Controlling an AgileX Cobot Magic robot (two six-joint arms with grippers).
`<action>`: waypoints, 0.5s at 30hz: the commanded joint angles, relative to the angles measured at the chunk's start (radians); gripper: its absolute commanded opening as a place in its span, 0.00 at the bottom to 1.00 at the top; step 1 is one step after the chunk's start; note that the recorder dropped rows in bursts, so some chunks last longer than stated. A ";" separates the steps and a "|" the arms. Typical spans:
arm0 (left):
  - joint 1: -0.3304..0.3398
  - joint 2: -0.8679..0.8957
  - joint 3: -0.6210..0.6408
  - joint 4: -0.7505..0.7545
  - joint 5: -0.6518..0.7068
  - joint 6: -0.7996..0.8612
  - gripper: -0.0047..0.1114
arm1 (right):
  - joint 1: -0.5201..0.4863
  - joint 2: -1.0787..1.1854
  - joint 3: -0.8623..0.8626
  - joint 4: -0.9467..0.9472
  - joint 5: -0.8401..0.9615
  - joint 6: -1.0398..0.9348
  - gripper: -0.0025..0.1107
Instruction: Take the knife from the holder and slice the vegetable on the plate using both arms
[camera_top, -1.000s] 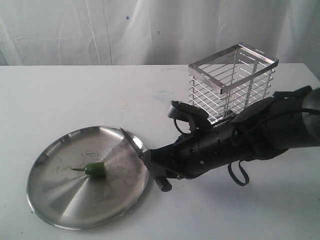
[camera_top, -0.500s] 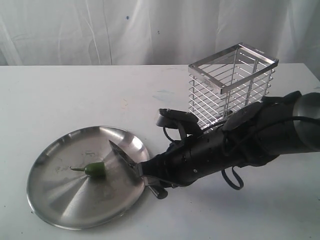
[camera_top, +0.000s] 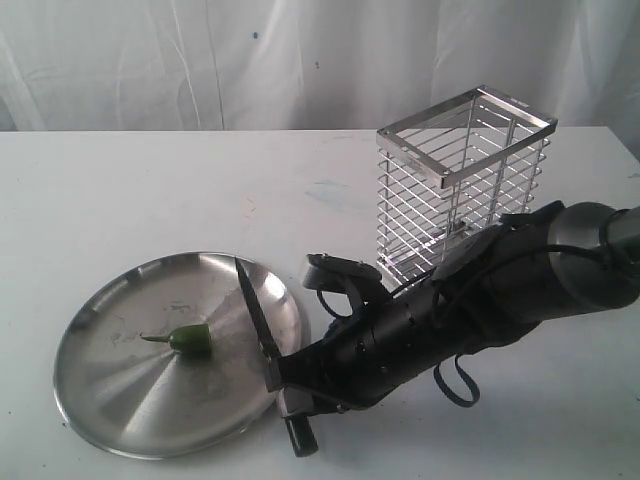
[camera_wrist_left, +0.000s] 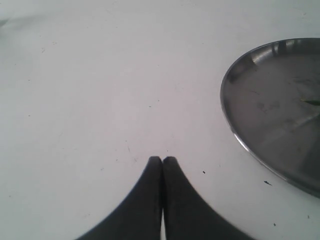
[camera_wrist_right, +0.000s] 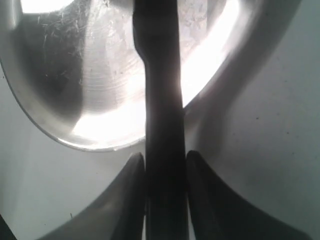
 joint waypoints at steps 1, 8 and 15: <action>-0.009 -0.005 0.006 0.003 -0.001 0.000 0.04 | 0.000 -0.004 0.002 0.008 0.008 -0.003 0.06; -0.009 -0.005 0.006 0.003 -0.001 0.000 0.04 | 0.000 -0.004 0.002 0.007 0.008 -0.003 0.21; -0.009 -0.005 0.006 0.003 -0.001 0.000 0.04 | 0.000 -0.033 0.002 0.007 0.004 -0.003 0.32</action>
